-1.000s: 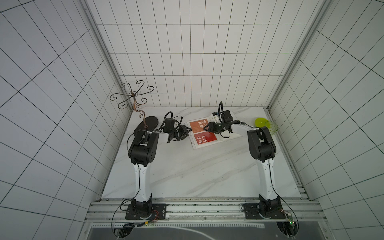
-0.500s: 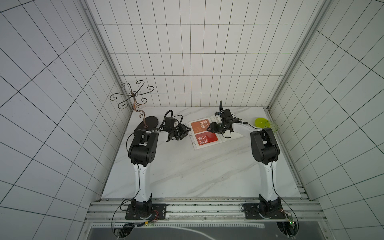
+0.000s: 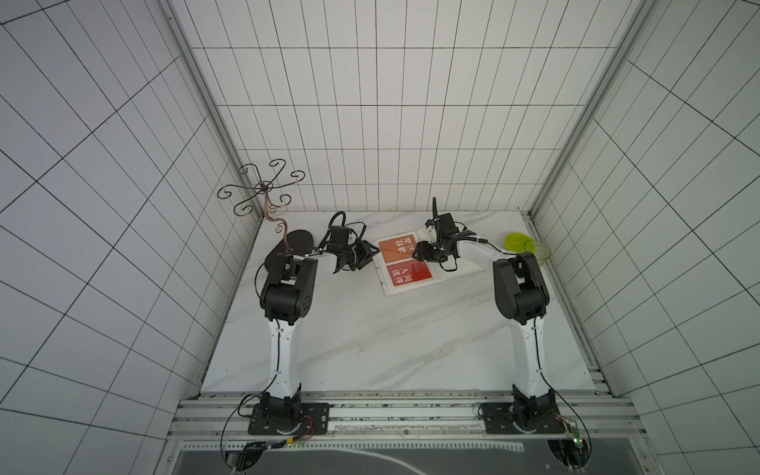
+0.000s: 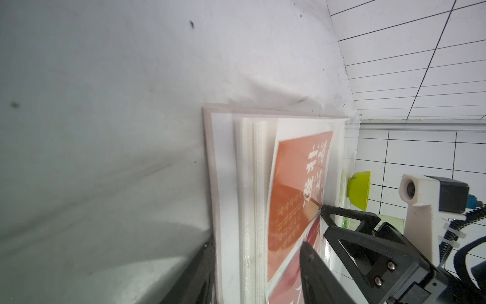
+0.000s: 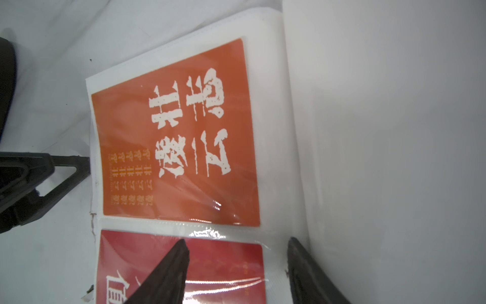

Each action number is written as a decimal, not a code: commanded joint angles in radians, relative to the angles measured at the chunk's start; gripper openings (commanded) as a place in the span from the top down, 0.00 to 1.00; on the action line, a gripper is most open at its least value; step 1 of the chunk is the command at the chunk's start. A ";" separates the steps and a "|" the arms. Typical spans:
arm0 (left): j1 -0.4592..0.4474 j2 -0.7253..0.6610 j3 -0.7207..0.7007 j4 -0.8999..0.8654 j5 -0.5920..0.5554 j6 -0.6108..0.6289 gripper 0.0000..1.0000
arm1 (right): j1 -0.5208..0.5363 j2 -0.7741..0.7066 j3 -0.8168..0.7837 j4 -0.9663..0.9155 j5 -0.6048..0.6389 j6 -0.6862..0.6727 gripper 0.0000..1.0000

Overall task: Place the photos into the photo albums
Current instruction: Close the photo album at the center of the board.

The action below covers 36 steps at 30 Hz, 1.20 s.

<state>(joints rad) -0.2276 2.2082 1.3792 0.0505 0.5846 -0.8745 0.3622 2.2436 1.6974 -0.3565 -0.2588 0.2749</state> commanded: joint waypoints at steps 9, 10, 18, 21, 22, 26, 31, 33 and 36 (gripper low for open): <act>-0.021 0.100 -0.033 -0.020 0.020 -0.071 0.46 | 0.024 0.134 0.033 -0.179 0.032 -0.025 0.35; -0.020 0.103 -0.035 0.000 0.032 -0.082 0.46 | 0.024 0.138 0.024 -0.171 0.009 -0.021 0.36; -0.021 0.083 -0.084 0.201 0.126 -0.179 0.47 | 0.023 0.139 -0.061 -0.093 -0.119 0.007 0.39; -0.021 0.065 -0.104 0.300 0.167 -0.225 0.48 | 0.023 0.135 -0.074 -0.080 -0.142 0.010 0.40; -0.022 0.062 -0.107 0.329 0.178 -0.241 0.48 | 0.023 0.134 -0.076 -0.079 -0.149 0.010 0.41; -0.027 0.047 -0.112 0.407 0.218 -0.278 0.49 | 0.022 0.121 -0.089 -0.070 -0.168 0.015 0.42; -0.038 0.032 -0.096 0.317 0.188 -0.222 0.57 | 0.024 0.092 -0.104 -0.052 -0.205 0.023 0.43; -0.044 0.035 -0.076 0.233 0.170 -0.180 0.61 | 0.027 0.072 -0.113 -0.043 -0.216 0.027 0.43; -0.049 0.031 -0.076 0.182 0.135 -0.161 0.71 | 0.035 0.035 -0.148 -0.006 -0.239 0.038 0.43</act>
<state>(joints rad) -0.2527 2.2417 1.2751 0.2913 0.7433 -1.0683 0.3542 2.2467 1.6421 -0.2314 -0.3988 0.2798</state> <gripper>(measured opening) 0.308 0.569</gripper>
